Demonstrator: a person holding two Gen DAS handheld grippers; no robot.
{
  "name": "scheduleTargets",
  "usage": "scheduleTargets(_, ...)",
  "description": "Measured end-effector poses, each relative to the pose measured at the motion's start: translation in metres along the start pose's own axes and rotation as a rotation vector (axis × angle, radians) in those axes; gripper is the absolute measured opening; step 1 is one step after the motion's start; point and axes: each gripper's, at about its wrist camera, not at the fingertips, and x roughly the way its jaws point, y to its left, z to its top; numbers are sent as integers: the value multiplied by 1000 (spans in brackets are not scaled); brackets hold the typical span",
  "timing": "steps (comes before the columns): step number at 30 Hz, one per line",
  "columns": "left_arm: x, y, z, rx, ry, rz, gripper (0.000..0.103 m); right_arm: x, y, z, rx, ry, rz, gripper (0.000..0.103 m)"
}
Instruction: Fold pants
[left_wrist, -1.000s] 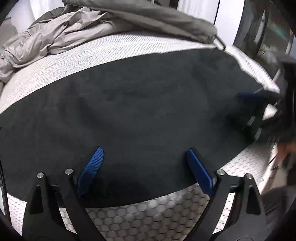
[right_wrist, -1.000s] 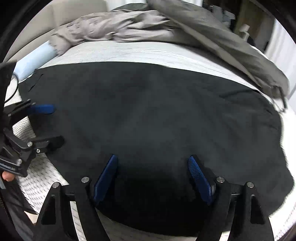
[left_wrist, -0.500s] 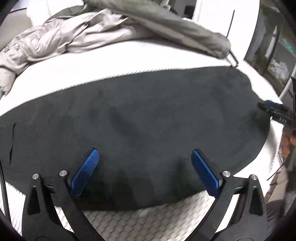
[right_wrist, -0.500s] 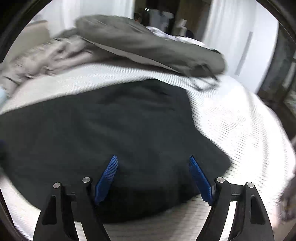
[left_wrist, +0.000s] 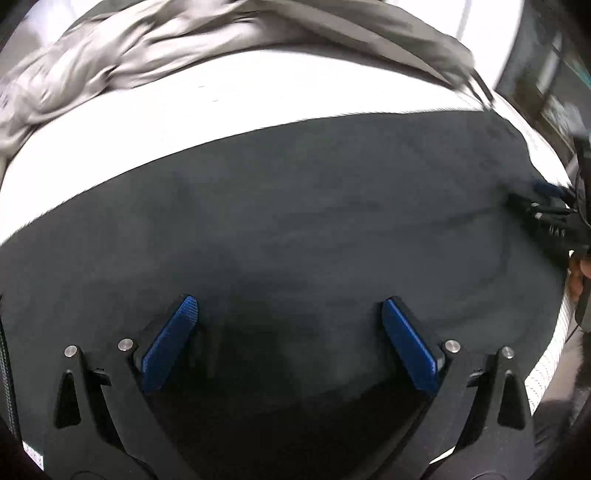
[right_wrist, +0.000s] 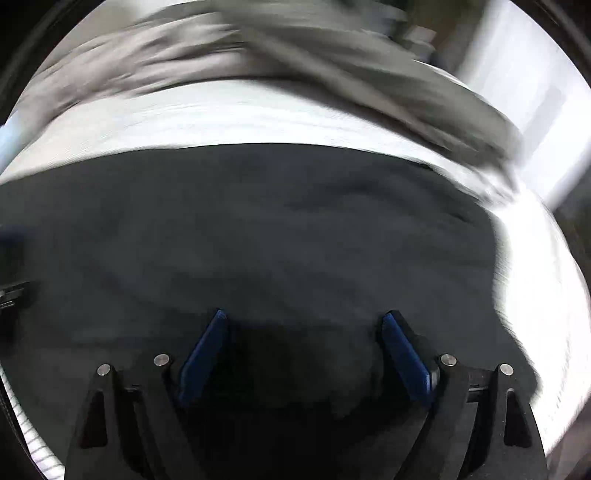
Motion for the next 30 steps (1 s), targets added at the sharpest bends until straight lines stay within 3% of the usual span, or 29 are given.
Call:
scheduleTargets(2, 0, 10, 1, -2, 3, 15, 99, 11, -43, -5, 93, 17, -186, 86)
scheduleTargets(3, 0, 13, 2, 0, 3, 25, 99, 16, -61, -8, 144, 26, -215, 86)
scheduleTargets(5, 0, 15, 4, -2, -3, 25, 99, 16, -80, -9, 239, 27, -123, 86)
scheduleTargets(8, -10, 8, 9, 16, -38, 10, 99, -8, -75, 0, 221, -26, -123, 85)
scheduleTargets(12, -9, -10, 26, 34, -69, -5, 99, -43, -30, 7, 123, -100, 77, 87)
scheduleTargets(16, 8, -20, 43, 32, -55, 14, 99, -29, 38, 34, 21, -35, 276, 87)
scheduleTargets(17, 13, -21, 43, 31, -43, 12, 99, -22, 54, 37, 2, -25, 286, 87)
scheduleTargets(20, 26, -16, 42, 43, 3, 33, 100, 7, 94, 32, -81, 24, 222, 87)
scheduleTargets(22, 28, -10, 43, 41, 9, 14, 101, 9, 93, 33, -107, 8, 213, 87)
scheduleTargets(24, 29, -4, 42, 42, 15, 9, 101, 4, 79, 36, -94, -23, 98, 87)
scheduleTargets(26, 29, 0, 39, 48, 16, 6, 102, 14, 34, 34, -26, -17, -151, 87)
scheduleTargets(27, 29, 1, 39, 55, 14, 5, 102, 20, 13, 32, 19, 6, -194, 87)
scheduleTargets(30, 28, 4, 36, 66, 16, 1, 102, 32, -63, 22, 250, 46, -131, 87)
